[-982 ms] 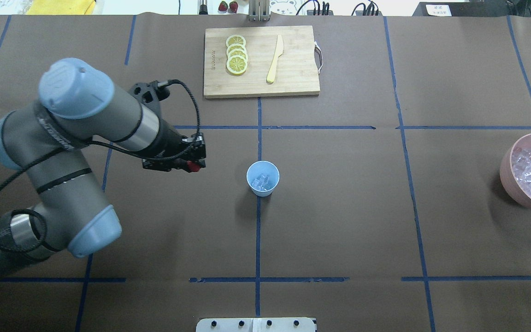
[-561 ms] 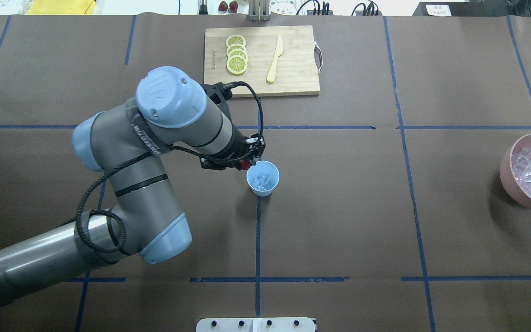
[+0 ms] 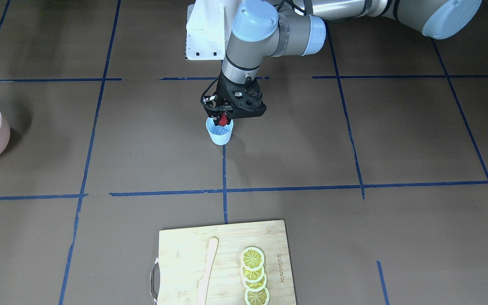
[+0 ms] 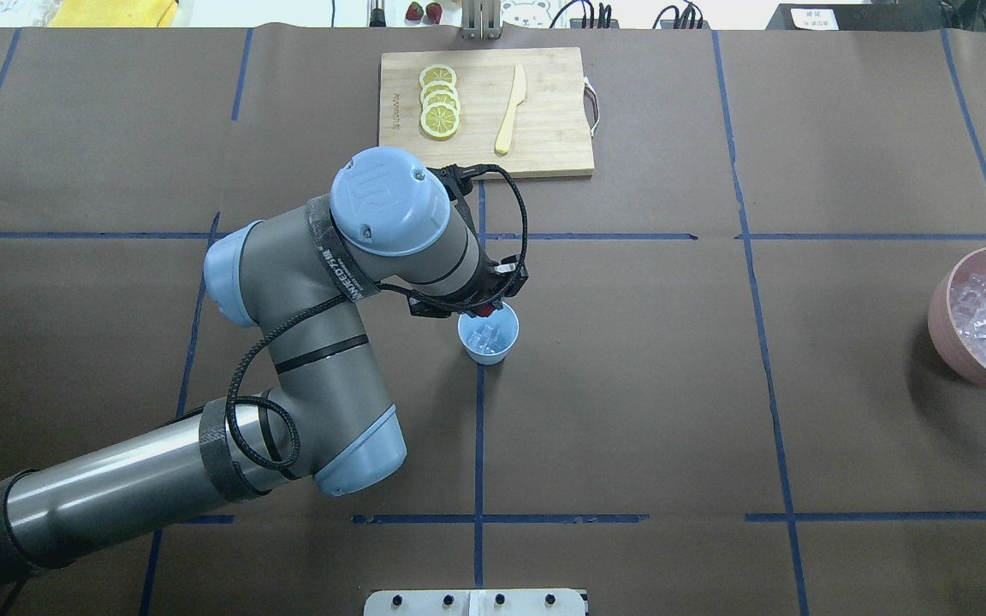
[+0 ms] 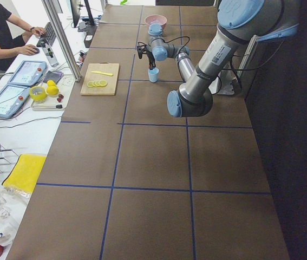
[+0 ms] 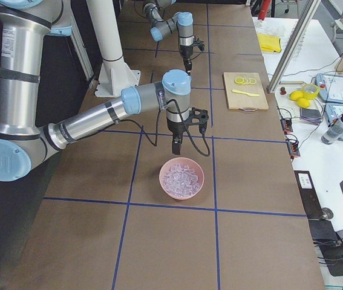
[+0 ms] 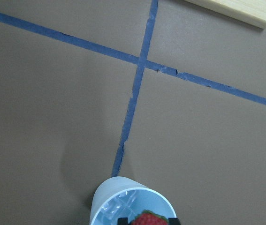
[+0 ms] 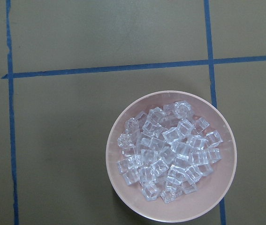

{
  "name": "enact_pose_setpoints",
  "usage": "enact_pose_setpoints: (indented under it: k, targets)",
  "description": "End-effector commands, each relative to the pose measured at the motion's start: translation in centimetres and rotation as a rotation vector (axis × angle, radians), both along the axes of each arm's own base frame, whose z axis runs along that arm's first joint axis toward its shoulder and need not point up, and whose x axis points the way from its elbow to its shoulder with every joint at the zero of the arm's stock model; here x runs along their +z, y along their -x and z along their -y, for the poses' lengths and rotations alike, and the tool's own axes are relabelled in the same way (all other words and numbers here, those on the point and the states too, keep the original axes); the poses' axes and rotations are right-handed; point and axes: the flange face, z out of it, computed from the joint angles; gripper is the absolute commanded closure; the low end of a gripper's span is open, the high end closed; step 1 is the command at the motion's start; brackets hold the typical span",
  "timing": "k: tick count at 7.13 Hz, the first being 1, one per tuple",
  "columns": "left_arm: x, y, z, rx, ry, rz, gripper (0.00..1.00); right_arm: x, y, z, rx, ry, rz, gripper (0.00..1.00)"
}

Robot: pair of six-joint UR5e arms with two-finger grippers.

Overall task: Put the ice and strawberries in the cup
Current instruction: 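Open the left gripper to drop the strawberry into the cup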

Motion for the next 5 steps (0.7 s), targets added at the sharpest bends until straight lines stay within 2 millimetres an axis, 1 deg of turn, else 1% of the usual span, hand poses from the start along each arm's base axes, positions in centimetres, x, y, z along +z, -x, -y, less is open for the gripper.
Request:
enact_pose_setpoints:
  k: [1, 3, 4, 5]
  targets:
    - [-0.01, -0.14, -0.18, 0.003, -0.001, 0.000, 0.71, 0.03, -0.01, 0.02, 0.000, 0.002, 0.001, 0.00]
    - [0.49, -0.33, -0.29, 0.005, -0.001, 0.008, 0.53, 0.09, -0.02, -0.03, 0.000, 0.003, 0.000, 0.00]
    - [0.39, -0.38, -0.34, 0.003, -0.004, 0.008, 0.49, 0.04, -0.07, 0.08, 0.002, 0.002, 0.001, 0.00]
    - [0.50, -0.39, -0.33, 0.003, -0.004, 0.009, 0.48, 0.04, 0.00, 0.08, 0.000, 0.002, 0.001, 0.00]
